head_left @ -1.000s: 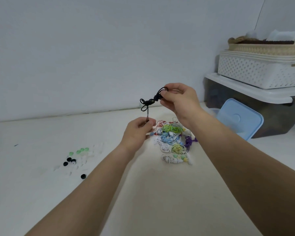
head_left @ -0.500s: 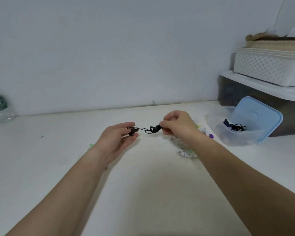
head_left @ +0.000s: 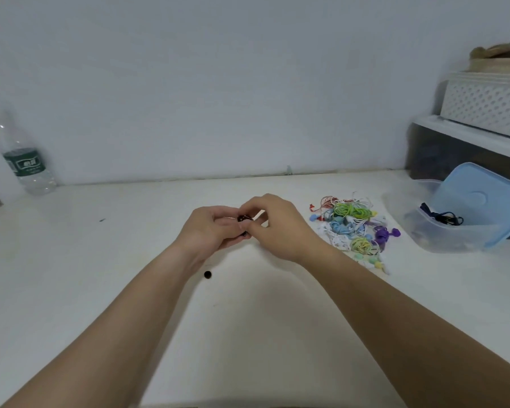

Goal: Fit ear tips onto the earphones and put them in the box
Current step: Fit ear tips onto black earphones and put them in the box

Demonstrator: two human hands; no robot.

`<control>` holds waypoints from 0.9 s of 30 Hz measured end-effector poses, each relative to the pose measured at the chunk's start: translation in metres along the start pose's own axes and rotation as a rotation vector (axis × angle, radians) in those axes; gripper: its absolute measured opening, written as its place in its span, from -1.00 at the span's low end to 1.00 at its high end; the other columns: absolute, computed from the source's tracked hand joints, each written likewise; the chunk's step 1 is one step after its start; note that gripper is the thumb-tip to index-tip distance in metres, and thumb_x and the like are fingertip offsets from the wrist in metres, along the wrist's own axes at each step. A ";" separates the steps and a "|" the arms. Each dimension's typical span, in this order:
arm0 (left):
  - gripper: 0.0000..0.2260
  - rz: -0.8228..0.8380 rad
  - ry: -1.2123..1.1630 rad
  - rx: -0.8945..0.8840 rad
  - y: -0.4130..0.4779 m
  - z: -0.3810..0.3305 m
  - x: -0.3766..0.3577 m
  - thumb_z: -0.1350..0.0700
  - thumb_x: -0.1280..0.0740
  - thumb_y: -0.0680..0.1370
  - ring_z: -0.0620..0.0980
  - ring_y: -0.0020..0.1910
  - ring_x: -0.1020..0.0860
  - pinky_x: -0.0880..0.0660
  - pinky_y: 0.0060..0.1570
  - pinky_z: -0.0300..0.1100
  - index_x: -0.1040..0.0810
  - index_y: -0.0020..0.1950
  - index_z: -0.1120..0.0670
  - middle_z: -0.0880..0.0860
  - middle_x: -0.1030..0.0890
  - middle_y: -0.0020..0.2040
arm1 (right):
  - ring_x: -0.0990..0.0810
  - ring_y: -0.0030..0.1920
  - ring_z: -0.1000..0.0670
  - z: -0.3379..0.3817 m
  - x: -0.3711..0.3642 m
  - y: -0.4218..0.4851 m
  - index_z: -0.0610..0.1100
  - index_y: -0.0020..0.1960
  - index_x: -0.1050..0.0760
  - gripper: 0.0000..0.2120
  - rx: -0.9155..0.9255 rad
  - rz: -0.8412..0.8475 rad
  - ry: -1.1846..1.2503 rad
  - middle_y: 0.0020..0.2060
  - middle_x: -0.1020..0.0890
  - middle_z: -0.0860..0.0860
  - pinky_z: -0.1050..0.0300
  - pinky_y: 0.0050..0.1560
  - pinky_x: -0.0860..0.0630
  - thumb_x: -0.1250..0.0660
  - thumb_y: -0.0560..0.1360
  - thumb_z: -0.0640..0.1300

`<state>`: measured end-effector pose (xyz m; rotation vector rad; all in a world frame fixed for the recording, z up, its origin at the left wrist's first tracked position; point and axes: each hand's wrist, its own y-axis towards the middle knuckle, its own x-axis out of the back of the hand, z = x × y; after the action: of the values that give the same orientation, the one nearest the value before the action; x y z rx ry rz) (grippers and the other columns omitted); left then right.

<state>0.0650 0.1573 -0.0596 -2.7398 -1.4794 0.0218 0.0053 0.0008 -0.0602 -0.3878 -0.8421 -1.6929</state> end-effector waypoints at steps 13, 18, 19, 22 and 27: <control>-0.74 -0.156 0.580 -0.097 0.006 0.009 0.003 0.18 -0.59 0.37 -0.09 -0.15 -0.61 -0.42 -0.18 -0.26 -0.60 -0.03 0.03 -0.03 -0.66 -0.09 | -0.52 -0.36 0.22 -0.019 0.001 0.011 0.09 -0.01 -0.62 -0.88 -0.067 -0.048 0.119 -0.23 -0.63 0.12 0.41 -0.26 -0.40 -0.44 0.50 -0.12; -0.74 -0.100 0.726 -0.130 0.008 0.014 -0.005 0.17 -0.61 0.35 -0.08 -0.15 -0.63 -0.45 -0.19 -0.27 -0.61 -0.08 -0.01 -0.06 -0.68 -0.15 | -0.52 -0.20 0.25 -0.022 -0.008 0.008 0.03 -0.03 -0.66 -0.88 -0.071 -0.071 -0.034 -0.22 -0.62 0.20 0.24 -0.17 -0.38 -0.34 0.56 -0.08; -0.74 -0.089 0.743 -0.122 0.008 0.014 -0.004 0.15 -0.61 0.35 -0.09 -0.14 -0.63 -0.43 -0.21 -0.28 -0.61 -0.06 -0.02 -0.08 -0.69 -0.14 | -0.52 -0.20 0.23 -0.022 -0.010 0.008 0.04 -0.03 -0.65 -0.90 -0.078 -0.071 -0.039 -0.21 -0.62 0.19 0.20 -0.18 -0.39 -0.35 0.55 -0.06; -0.77 -0.091 0.767 -0.095 0.003 0.011 0.004 0.09 -0.58 0.39 -0.12 -0.16 -0.62 -0.42 -0.22 -0.27 -0.61 -0.04 -0.06 -0.12 -0.67 -0.11 | -0.52 -0.24 0.24 -0.022 -0.011 0.006 0.06 0.01 -0.63 -0.92 -0.097 -0.075 -0.006 -0.16 -0.63 0.15 0.23 -0.19 -0.38 -0.40 0.53 -0.02; -0.87 -0.129 0.847 -0.125 -0.018 0.001 0.034 0.16 -0.47 0.49 -0.27 -0.38 -0.52 -0.38 -0.37 -0.42 -0.67 -0.16 -0.08 -0.14 -0.64 -0.24 | -0.48 -0.36 0.37 -0.022 -0.008 0.000 0.08 -0.01 -0.64 -0.88 -0.143 -0.094 0.112 -0.13 -0.64 0.12 0.30 -0.20 -0.36 -0.45 0.48 -0.12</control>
<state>0.0690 0.1953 -0.0597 -2.2140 -1.3779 -1.1018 0.0115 -0.0092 -0.0806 -0.3510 -0.6686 -1.8510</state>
